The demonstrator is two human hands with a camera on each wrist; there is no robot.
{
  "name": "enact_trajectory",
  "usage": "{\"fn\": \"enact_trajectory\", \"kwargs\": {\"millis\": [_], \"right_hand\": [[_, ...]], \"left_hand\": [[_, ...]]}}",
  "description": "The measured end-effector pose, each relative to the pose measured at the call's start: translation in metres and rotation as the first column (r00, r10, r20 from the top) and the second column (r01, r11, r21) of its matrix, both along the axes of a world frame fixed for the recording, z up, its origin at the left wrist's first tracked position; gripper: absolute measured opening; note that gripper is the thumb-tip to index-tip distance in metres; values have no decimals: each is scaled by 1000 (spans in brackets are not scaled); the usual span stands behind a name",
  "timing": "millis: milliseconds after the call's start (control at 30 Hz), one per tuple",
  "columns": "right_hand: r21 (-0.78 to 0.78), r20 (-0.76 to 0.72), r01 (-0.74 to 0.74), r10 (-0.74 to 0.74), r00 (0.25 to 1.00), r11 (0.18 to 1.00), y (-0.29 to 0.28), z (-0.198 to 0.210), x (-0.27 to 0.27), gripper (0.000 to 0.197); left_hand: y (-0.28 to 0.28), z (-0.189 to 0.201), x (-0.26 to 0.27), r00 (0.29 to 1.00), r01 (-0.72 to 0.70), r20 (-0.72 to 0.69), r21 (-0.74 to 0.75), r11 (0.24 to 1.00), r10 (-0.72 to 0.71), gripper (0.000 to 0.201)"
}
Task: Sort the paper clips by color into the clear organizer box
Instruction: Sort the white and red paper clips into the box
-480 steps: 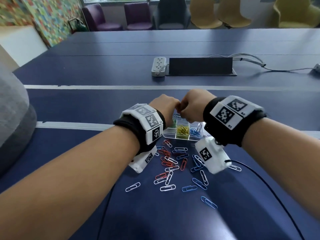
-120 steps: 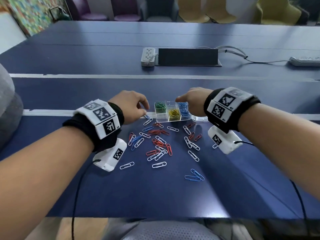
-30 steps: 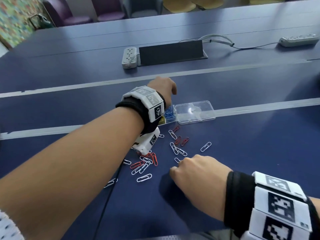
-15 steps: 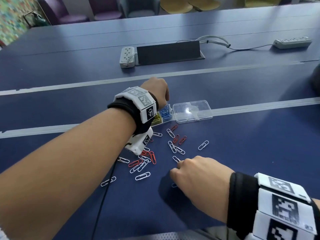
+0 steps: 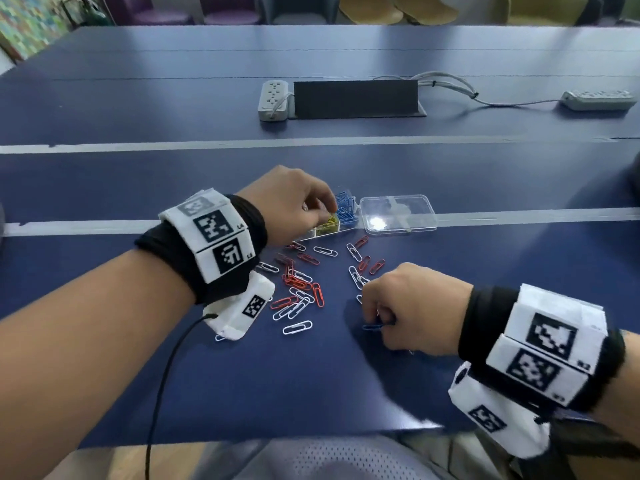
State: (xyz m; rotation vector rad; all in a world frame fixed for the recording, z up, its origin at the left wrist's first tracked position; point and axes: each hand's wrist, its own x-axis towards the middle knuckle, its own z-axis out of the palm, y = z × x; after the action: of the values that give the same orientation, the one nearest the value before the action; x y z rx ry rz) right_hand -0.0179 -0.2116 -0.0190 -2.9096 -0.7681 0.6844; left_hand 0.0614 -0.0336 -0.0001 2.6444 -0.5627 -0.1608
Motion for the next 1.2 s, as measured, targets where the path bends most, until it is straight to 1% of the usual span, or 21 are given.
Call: {"fn": "enact_trajectory", "kwargs": {"millis": [133,200,267,333,433,467,500,567,633,733,833,1000,1133,1200], "right_hand": [[35,-53,15,-13,999,999,1,6,7,22],[68,-48,56,-53,997,996,7,14,18,19],[109,5,106,-107,994,988,14,25,39,14],[202,93,159,-181,979,966,22,35,67,14],[404,179,238,-331,927,883,35,44,108,12],[433,210,239,-356,911,869,39,44,118,11],[433,238,231,-358,903,871,43,43,127,11],[368,278,199,-312,908,908,49,38,140,13],[273,302,175,-257,918,946,52,31,146,15],[197,319,154,-211,924,968,53,24,146,17],[153,335,134,-179,925,979,48,19,145,19],[125,301,179,-209,930,976,42,22,146,20],[78,301,183,-198,933,980,42,19,147,20],[86,306,178,-196,932,980,44,18,147,21]], "left_hand": [[26,-2,-19,996,18,-82,25,1000,-16,14],[38,-4,-25,992,14,-123,71,997,-5,13],[50,-7,-28,990,-1,-142,153,988,23,16],[58,-10,-31,987,-24,-151,247,969,63,22],[65,-16,-36,982,-11,-170,378,926,81,40],[66,-17,-38,981,5,-179,403,915,73,46],[66,-17,-39,981,17,-184,415,909,65,50],[66,-16,-38,983,23,-173,423,906,55,53],[66,-15,-36,985,21,-162,424,906,54,51],[67,-17,-33,987,22,-151,424,905,47,45],[67,-18,-29,987,10,-148,408,913,55,43],[66,-18,-26,985,-7,-158,379,926,71,42],[64,-19,-27,986,-17,-145,386,923,79,40],[63,-19,-28,986,-25,-143,394,919,88,40]]}}
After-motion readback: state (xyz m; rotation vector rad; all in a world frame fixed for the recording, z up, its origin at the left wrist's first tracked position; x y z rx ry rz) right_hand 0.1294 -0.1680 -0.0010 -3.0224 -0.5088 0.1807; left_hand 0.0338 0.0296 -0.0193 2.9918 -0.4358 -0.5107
